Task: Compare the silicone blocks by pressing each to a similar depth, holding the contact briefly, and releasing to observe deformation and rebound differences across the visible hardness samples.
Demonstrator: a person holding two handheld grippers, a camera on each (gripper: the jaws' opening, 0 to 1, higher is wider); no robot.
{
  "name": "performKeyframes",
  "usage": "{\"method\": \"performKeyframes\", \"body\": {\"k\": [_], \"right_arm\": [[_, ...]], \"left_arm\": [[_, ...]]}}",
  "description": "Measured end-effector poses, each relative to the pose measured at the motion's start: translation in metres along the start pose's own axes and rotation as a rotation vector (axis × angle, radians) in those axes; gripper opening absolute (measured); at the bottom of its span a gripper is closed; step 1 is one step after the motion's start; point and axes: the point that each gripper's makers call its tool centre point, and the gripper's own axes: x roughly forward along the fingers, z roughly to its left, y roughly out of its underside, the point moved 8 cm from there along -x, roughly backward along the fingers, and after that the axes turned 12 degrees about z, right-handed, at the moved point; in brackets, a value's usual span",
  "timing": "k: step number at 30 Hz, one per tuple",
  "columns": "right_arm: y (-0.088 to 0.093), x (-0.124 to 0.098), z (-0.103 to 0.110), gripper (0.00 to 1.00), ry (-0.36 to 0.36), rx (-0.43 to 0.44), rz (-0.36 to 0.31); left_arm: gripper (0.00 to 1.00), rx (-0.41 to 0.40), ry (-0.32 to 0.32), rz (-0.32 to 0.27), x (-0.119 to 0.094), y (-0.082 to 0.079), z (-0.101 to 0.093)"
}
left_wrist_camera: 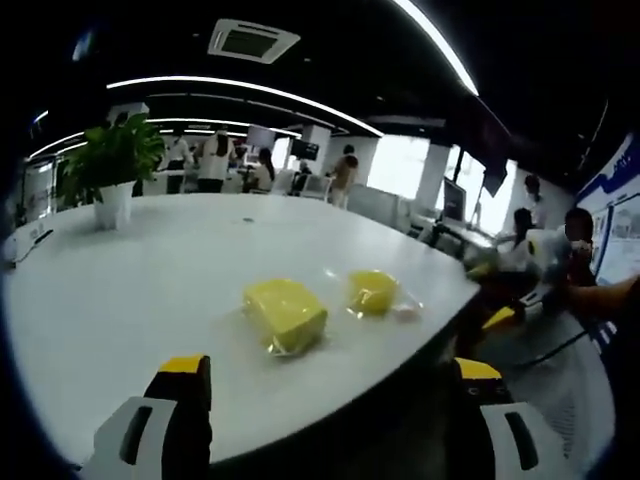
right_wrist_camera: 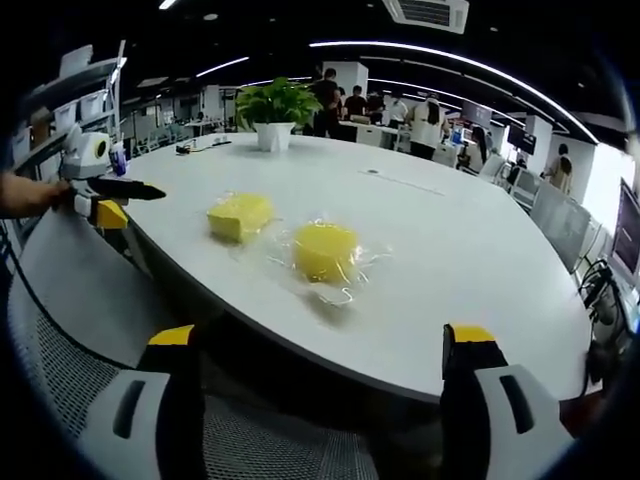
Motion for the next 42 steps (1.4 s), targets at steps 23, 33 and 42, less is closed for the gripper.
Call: {"method": "performKeyframes", "body": {"k": [23,33,42], "right_arm": [[0.000,0.001,-0.005,0.88,0.026,0.024,-0.006],[0.000,0.001,-0.006,0.88,0.032,0.018,-0.013],[0.000,0.002,-0.005,0.88,0.031,0.013,-0.008]], "left_arm": [[0.73,-0.031,0.145,0.106,0.119,-0.086,-0.008],[0.67,-0.227,0.156,0.105,0.168,-0.102,-0.007],[0.52,-0.314,0.151,0.157,0.201,-0.101,0.002]]}}
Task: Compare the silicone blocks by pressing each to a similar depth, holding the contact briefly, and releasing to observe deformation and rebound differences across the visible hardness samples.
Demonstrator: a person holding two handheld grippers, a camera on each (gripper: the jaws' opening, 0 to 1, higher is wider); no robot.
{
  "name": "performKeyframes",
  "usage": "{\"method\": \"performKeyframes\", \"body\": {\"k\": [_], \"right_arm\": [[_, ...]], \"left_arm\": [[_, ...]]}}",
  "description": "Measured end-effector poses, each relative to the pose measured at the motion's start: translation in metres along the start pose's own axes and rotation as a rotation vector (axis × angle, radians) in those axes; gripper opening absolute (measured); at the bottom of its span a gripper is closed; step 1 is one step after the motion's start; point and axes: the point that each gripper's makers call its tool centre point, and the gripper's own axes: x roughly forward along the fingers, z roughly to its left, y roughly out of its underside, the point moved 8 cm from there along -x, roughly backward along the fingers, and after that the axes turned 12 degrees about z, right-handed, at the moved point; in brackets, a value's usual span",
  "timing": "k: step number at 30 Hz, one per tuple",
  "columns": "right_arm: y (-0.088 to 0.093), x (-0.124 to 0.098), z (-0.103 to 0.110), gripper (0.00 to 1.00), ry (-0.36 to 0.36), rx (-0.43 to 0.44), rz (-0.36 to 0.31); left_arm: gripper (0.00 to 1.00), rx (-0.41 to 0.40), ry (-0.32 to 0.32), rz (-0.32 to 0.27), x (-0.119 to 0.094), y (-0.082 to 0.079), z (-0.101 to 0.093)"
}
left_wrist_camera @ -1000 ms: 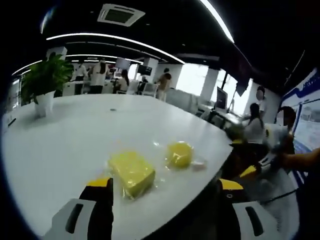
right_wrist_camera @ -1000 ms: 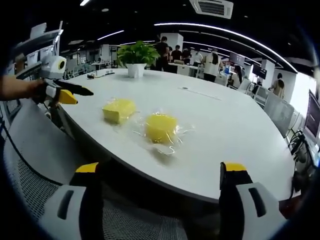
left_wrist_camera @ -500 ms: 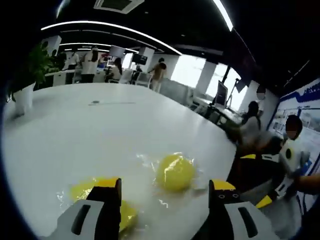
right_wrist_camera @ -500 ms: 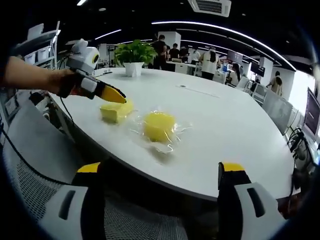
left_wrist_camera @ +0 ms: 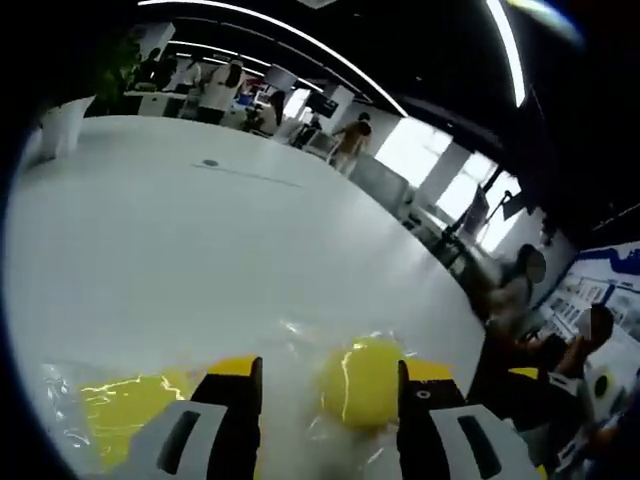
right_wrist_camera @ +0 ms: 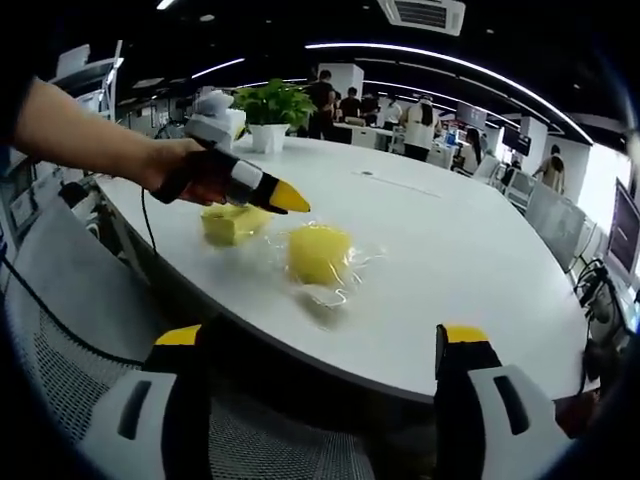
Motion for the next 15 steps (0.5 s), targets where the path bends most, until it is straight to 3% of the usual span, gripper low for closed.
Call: {"method": "performKeyframes", "body": {"k": [7,9,11,15], "right_arm": [[0.002,0.000,0.001,0.89,0.000,-0.004,0.014],[0.002,0.000,0.000,0.89,0.002,-0.005,0.015],[0.003,0.000,0.000,0.89,0.006,-0.007,0.016],[0.003,0.001,0.001,0.89,0.003,-0.018,0.016]], "left_arm": [[0.50,-0.080,-0.001,0.013,0.021,-0.007,0.003],[0.44,-0.108,0.016,0.034,0.027,-0.005,0.003],[0.35,-0.086,0.012,0.051,0.030,-0.004,0.002],[0.35,-0.127,0.035,0.051,0.032,-0.004,0.000]]}}
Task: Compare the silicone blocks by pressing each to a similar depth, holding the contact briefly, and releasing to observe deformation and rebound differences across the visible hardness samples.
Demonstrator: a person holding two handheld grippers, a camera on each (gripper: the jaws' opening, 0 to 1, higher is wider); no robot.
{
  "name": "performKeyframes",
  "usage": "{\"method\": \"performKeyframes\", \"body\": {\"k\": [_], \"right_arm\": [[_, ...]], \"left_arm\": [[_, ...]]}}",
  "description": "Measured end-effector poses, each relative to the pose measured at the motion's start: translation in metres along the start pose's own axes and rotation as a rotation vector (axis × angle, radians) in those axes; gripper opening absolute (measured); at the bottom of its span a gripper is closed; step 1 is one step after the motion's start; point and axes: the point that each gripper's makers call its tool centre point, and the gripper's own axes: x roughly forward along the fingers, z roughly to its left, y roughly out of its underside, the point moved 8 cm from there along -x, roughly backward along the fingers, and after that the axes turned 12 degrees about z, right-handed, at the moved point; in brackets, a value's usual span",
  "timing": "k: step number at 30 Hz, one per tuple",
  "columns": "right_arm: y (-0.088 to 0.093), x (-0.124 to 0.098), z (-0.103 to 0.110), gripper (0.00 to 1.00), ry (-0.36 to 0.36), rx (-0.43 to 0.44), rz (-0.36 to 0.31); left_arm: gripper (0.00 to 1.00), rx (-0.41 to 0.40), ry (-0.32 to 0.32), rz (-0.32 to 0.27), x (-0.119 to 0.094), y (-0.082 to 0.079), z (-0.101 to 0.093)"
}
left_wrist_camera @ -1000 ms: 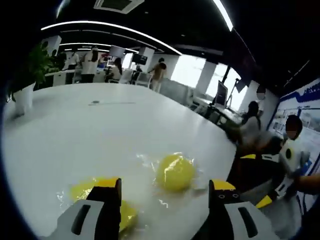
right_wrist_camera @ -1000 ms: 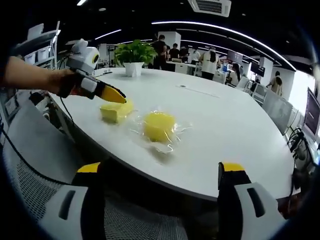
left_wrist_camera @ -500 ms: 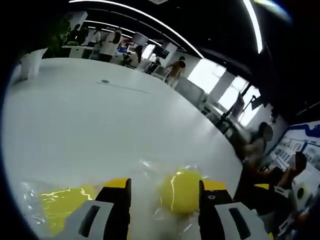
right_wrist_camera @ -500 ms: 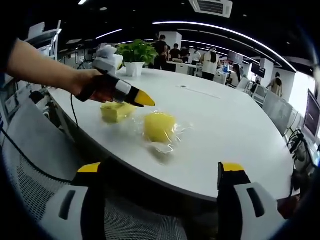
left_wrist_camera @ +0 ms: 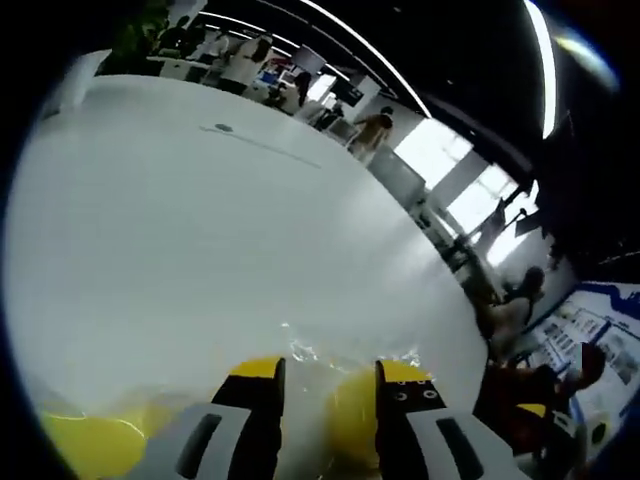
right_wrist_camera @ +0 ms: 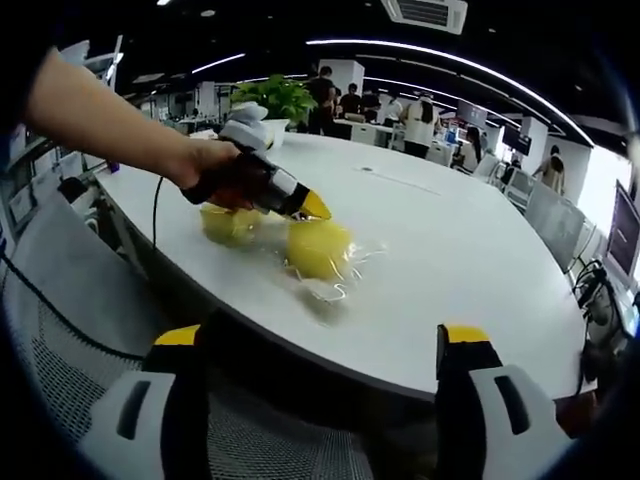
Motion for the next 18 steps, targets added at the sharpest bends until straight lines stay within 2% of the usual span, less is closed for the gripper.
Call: {"method": "performKeyframes", "body": {"k": [3,5,7,8,11,12,13,14,15,18], "right_arm": [[-0.0009,0.0000,-0.0005,0.91,0.005,-0.003,-0.011],[-0.0006,-0.0002,-0.0003,0.92,0.006,-0.002,-0.010],[0.0002,-0.0001,-0.0005,0.92,0.010,-0.001,-0.004],[0.0002,-0.0001,-0.0007,0.92,0.012,0.000,-0.005],[0.0006,0.0000,-0.0003,0.92,0.013,0.000,-0.001],[0.0008,0.0001,-0.0003,0.91,0.012,0.000,0.000],[0.0010,0.0002,-0.0002,0.91,0.011,0.001,0.001],[0.0010,0.0002,-0.0001,0.91,0.011,0.000,0.001],[0.0010,0.0003,0.0002,0.91,0.009,0.000,0.002],[0.0011,0.0002,0.0004,0.90,0.009,0.000,0.004]], "left_arm": [[0.33,-0.053,0.019,0.013,0.0021,-0.0009,0.0009],[0.28,-0.090,0.026,0.016,0.0026,-0.0014,0.0017],[0.21,-0.163,0.066,0.022,0.0034,-0.0006,-0.0001],[0.21,-0.173,0.076,0.020,0.0037,-0.0006,-0.0004],[0.15,-0.162,0.056,0.010,0.0036,-0.0017,0.0018],[0.09,-0.151,0.051,-0.004,0.0030,-0.0027,0.0008],[0.01,-0.099,0.035,-0.009,0.0020,-0.0036,0.0019],[0.01,-0.066,0.003,-0.004,0.0030,-0.0024,0.0024],[0.00,-0.075,0.008,-0.013,0.0043,-0.0029,0.0002],[0.00,-0.034,0.012,-0.015,0.0060,-0.0039,-0.0025]]}}
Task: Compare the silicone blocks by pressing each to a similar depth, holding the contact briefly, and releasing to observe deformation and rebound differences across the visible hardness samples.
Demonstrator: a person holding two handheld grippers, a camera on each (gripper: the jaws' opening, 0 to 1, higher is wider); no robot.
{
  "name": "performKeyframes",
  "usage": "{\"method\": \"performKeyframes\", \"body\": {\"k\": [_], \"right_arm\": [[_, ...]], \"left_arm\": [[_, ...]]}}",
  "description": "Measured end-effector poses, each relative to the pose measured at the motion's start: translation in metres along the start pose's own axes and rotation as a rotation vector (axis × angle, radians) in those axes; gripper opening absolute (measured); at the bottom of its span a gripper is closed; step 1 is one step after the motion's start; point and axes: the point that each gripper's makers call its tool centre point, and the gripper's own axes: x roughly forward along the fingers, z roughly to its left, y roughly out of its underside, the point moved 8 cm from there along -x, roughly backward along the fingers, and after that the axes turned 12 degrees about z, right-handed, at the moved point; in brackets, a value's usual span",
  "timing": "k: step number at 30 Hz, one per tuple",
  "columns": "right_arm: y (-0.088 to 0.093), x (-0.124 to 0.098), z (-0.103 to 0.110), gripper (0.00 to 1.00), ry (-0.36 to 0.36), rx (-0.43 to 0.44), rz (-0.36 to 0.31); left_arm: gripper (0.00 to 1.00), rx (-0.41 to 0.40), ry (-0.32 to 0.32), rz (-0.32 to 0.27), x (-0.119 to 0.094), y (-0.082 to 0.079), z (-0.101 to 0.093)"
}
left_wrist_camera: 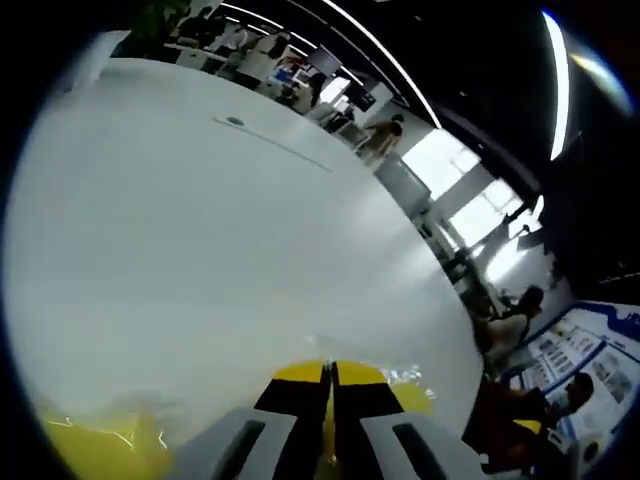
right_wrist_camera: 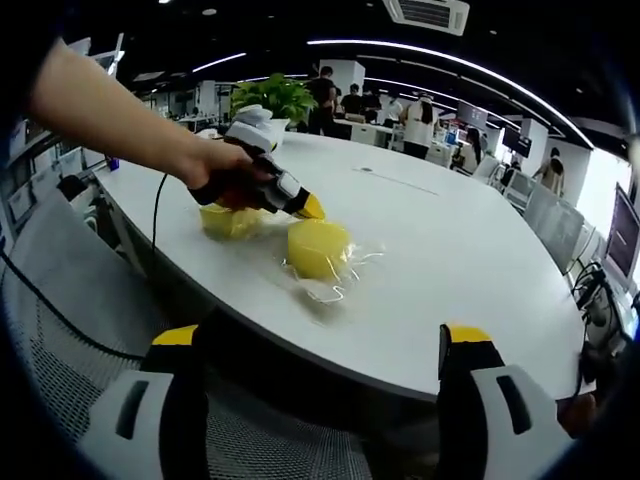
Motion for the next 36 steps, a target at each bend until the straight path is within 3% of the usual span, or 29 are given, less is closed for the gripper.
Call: {"method": "performKeyframes", "body": {"k": [4,5,10,14,16,18,24,28,31,34,36], "right_arm": [[0.000,0.000,0.000,0.90,0.001,0.001,0.003],[0.000,0.000,0.000,0.90,0.001,0.002,0.003],[0.001,0.000,0.000,0.90,0.001,0.002,0.007],[0.001,0.000,0.000,0.89,-0.001,0.000,0.010],[0.001,0.001,0.000,0.88,-0.003,0.000,0.010],[0.001,0.001,0.000,0.88,-0.002,-0.001,0.011],[0.001,0.001,-0.001,0.88,-0.002,0.000,0.014],[0.001,0.001,-0.001,0.88,-0.002,0.000,0.016],[0.001,0.001,-0.001,0.87,-0.003,-0.001,0.019],[0.001,0.002,-0.001,0.87,-0.004,-0.001,0.021],[0.002,0.002,-0.001,0.87,-0.003,-0.003,0.023]], "left_arm": [[0.00,-0.006,0.030,0.022,0.005,0.000,0.000],[0.01,-0.044,0.054,0.038,0.006,0.000,-0.001],[0.07,-0.074,0.063,0.044,0.011,-0.003,0.002],[0.07,-0.068,0.065,0.044,0.014,-0.003,0.001],[0.01,-0.053,0.078,0.043,0.014,-0.003,-0.001],[0.01,-0.016,0.077,0.046,0.015,-0.003,-0.004],[0.01,-0.006,0.103,0.050,0.016,-0.004,-0.004],[0.18,-0.008,0.120,0.073,0.020,-0.005,-0.005],[0.21,0.020,0.115,0.090,0.025,-0.004,-0.010],[0.17,0.000,0.109,0.081,0.028,-0.006,-0.009],[0.07,-0.007,0.115,0.073,0.028,-0.007,-0.008]]}}
